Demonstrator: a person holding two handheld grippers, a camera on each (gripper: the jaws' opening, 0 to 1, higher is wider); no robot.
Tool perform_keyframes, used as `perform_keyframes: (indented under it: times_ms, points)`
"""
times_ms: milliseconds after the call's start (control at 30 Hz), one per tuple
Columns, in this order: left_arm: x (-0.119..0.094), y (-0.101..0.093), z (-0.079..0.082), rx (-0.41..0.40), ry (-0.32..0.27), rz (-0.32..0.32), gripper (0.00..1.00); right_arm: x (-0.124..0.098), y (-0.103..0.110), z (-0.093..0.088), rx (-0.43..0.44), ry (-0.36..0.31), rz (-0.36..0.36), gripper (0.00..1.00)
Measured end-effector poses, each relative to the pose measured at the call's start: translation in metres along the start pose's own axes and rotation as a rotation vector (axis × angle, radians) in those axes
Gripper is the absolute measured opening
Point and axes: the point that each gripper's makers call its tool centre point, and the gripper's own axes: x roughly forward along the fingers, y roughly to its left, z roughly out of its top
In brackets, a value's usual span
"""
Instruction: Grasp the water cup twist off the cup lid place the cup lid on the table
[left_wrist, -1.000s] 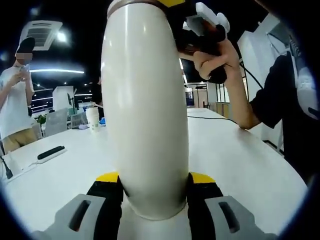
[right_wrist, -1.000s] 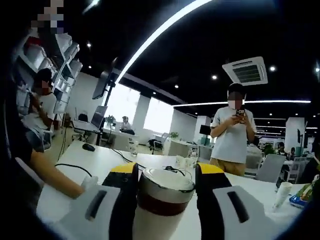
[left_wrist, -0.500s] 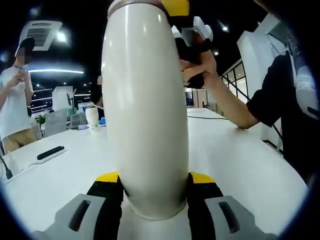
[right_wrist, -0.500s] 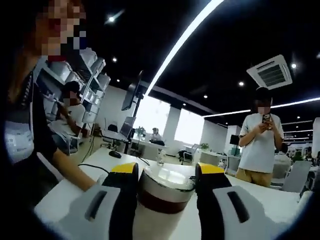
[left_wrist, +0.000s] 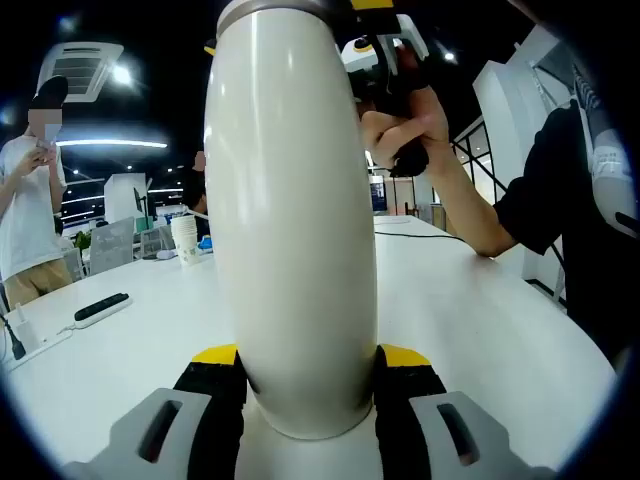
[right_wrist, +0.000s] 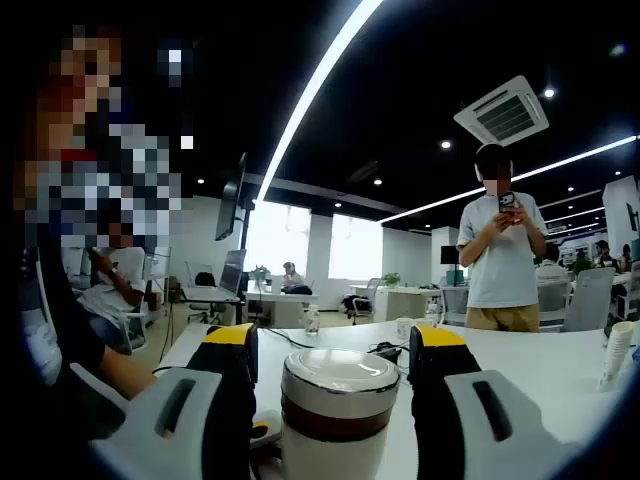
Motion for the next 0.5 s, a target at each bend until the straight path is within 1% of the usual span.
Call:
perform_keyframes:
  times_ms: [67,133,167,200,300,333,400,467,500]
  points:
    - [0.000,0.000,0.000,-0.001,0.001,0.001,0.52,-0.001,0.000,-0.004,-0.020,0.020,-0.055,0.59]
    - [0.000,0.000,0.000,0.001,0.001,0.001,0.52,0.000,0.005,-0.002,-0.054,0.009,-0.073,0.61]
    - [0.000,0.000,0.000,0.001,0.001,0.002,0.52,-0.001,0.003,-0.003,-0.081,0.028,-0.101,0.60]
    - [0.000,0.000,0.000,0.002,0.001,0.002,0.52,-0.001,0.000,-0.004,-0.100,0.038,-0.121,0.59]
    - [0.000,-0.001,0.000,-0.001,0.002,0.003,0.52,-0.002,-0.006,-0.007,-0.157,0.071,-0.143,0.52]
    - [0.000,-0.002,0.001,-0.002,0.001,0.003,0.52,-0.002,-0.005,-0.007,-0.140,0.065,-0.131,0.51]
    - [0.000,-0.003,0.000,-0.003,0.003,0.004,0.52,-0.001,-0.005,-0.007,-0.133,0.061,-0.115,0.51]
    - [-0.001,-0.004,0.000,-0.004,0.003,0.004,0.52,-0.001,-0.004,-0.007,-0.134,0.057,-0.076,0.51]
    - [-0.001,-0.004,0.000,-0.005,0.003,0.003,0.52,0.000,-0.001,-0.007,-0.126,0.056,-0.033,0.51]
